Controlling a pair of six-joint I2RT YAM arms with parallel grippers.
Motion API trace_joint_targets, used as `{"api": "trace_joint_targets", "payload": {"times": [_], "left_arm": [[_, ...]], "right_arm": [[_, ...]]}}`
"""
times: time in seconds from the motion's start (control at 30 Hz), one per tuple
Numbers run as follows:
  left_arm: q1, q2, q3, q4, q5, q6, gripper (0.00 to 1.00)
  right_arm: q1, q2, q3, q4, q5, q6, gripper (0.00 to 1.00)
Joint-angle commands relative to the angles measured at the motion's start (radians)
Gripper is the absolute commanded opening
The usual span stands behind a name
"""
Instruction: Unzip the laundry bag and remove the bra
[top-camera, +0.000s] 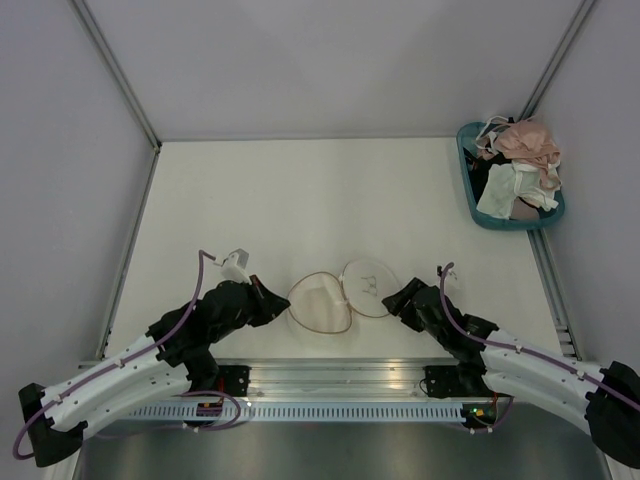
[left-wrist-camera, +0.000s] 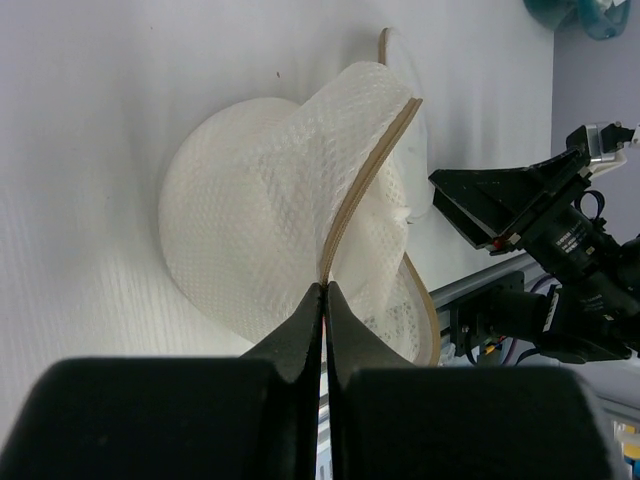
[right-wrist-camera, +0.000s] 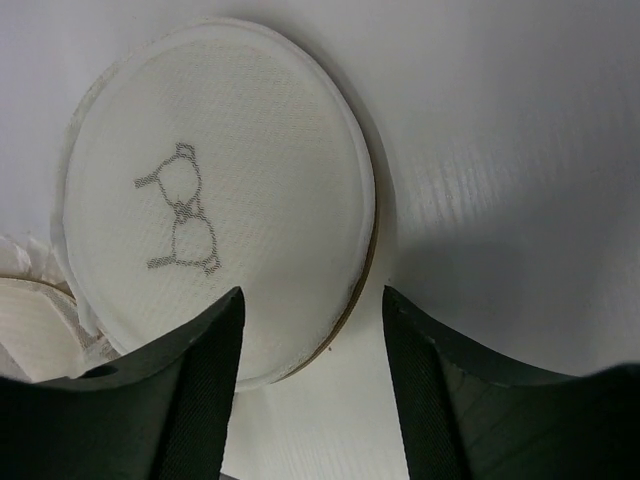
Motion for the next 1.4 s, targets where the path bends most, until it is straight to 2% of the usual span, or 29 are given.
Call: {"api": "trace_joint_targets", "payload": {"times": [0.0, 0.23, 0.27, 0.43, 0.57, 0.63, 0.67, 0.7, 0.8, 0.87, 1.0, 1.13, 1.37], "left_arm": [[-0.003, -0.002, -0.006, 0.005, -0.031, -0.034, 0.02], [-0.003, 0.001, -0.011, 0.009, -0.020, -0.041, 0.02], [-0.003, 0.002, -0.012, 0.011, -0.019, -0.041, 0.02], [-0.001, 0.004, -0.012, 0.017, -0.017, -0.040, 0.02], [-0.001, 0.001, -0.014, 0.018, -0.022, -0.041, 0.02], [-0.001, 0.001, -0.015, 0.023, -0.031, -0.046, 0.02], [-0.003, 0.002, -0.015, 0.026, -0.034, -0.049, 0.02], [-0.001, 0.005, -0.015, 0.024, -0.039, -0.054, 0.02], [-0.001, 0.008, -0.018, 0.035, -0.055, -0.066, 0.02], [-0.001, 0.007, -0.023, 0.041, -0.068, -0.072, 0.02], [-0.001, 0.002, -0.025, 0.048, -0.089, -0.077, 0.02], [-0.003, -0.004, -0.017, 0.049, -0.112, -0.077, 0.02], [-0.001, -0.012, -0.031, 0.047, -0.115, -0.094, 0.02]], "right_arm": [[0.007, -0.010, -0.060, 0.044, -0.003, 0.104, 0.61], [0.010, 0.039, -0.081, 0.123, 0.040, 0.125, 0.24], [0.013, 0.040, -0.074, 0.122, 0.054, 0.118, 0.22], [0.021, -0.061, -0.011, 0.074, 0.086, 0.046, 0.01], [0.022, -0.158, 0.090, 0.021, 0.089, -0.136, 0.00], [0.024, -0.148, 0.141, 0.022, 0.028, -0.248, 0.01], [0.025, -0.128, 0.206, 0.019, -0.004, -0.359, 0.01], [0.025, -0.068, 0.242, 0.019, -0.091, -0.410, 0.00], [0.053, 0.053, 0.366, -0.007, -0.173, -0.579, 0.00], [0.134, 0.110, 0.453, -0.031, -0.167, -0.689, 0.00], [0.304, 0.327, 0.624, -0.160, -0.116, -0.852, 0.01], [0.479, 0.498, 0.779, -0.252, -0.078, -0.951, 0.01], [0.599, 0.622, 0.871, -0.252, -0.121, -1.008, 0.00]]}}
